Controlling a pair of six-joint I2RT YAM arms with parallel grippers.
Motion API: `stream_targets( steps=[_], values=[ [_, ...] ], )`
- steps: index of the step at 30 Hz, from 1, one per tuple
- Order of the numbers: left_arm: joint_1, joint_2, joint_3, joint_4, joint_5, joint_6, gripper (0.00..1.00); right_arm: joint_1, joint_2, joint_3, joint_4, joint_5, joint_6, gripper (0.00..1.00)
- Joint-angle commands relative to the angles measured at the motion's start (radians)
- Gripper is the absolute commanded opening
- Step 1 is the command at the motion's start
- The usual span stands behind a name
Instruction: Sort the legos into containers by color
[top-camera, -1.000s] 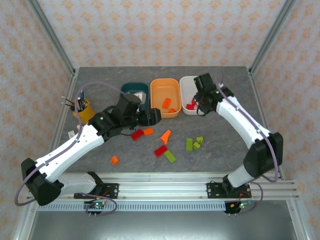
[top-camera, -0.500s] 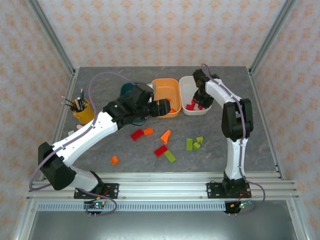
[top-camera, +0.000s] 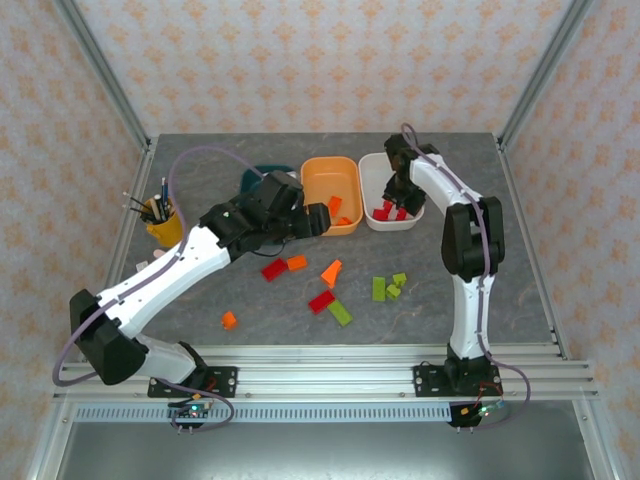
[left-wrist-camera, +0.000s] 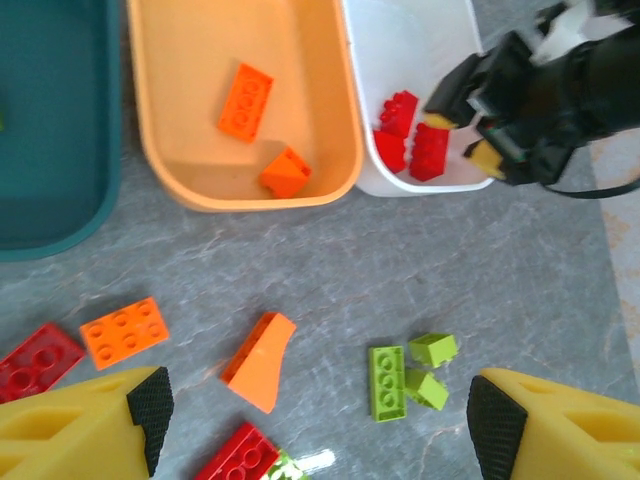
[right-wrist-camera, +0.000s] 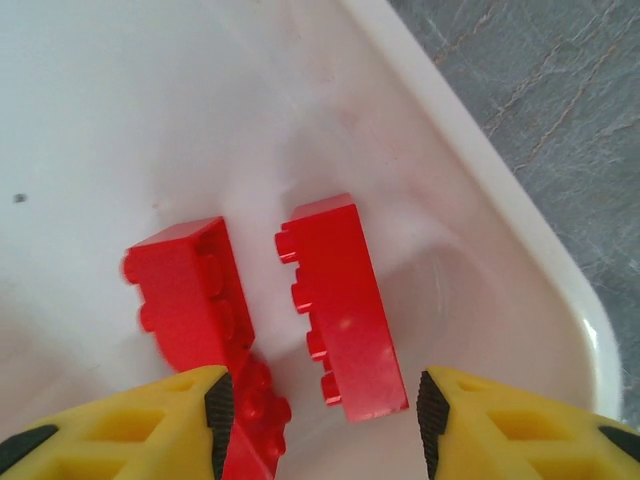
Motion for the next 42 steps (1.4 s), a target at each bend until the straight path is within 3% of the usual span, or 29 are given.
stream_targets(
  steps=[1, 5, 8, 11, 15, 19, 24, 29, 40, 42],
  values=[
    [0.000, -0.065, -0.020, -0.171, -0.117, -0.073, 0.81, 0.037, -0.167, 0.014, -0.003, 0.041, -0.039, 0.53],
    [0.027, -0.153, -0.102, -0.332, -0.184, -0.174, 0.80, 0.137, -0.372, -0.164, 0.191, -0.001, -0.154, 0.53],
    [0.092, -0.232, -0.246, -0.423, -0.149, -0.243, 0.80, 0.262, -0.503, -0.350, 0.366, -0.088, -0.284, 0.53],
    [0.138, -0.291, -0.415, -0.446, -0.076, -0.290, 0.80, 0.419, -0.627, -0.577, 0.556, -0.176, -0.393, 0.53],
    [0.148, -0.365, -0.584, -0.391, -0.048, -0.433, 0.83, 0.587, -0.754, -0.824, 0.756, -0.197, -0.435, 0.55],
    [0.179, -0.375, -0.708, -0.276, -0.011, -0.515, 0.84, 0.620, -0.765, -0.911, 0.764, -0.256, -0.374, 0.55],
    [0.242, -0.310, -0.795, -0.156, 0.022, -0.465, 0.82, 0.654, -0.800, -0.959, 0.814, -0.339, -0.388, 0.55],
    [0.250, -0.206, -0.800, -0.101, 0.030, -0.418, 0.78, 0.660, -0.813, -0.976, 0.902, -0.418, -0.400, 0.56],
    [0.251, -0.195, -0.846, -0.044, 0.010, -0.375, 0.39, 0.663, -0.771, -0.935, 0.897, -0.392, -0.368, 0.56],
    [0.250, -0.206, -0.843, -0.043, 0.003, -0.367, 0.36, 0.663, -0.766, -0.929, 0.898, -0.386, -0.362, 0.56]
  ],
)
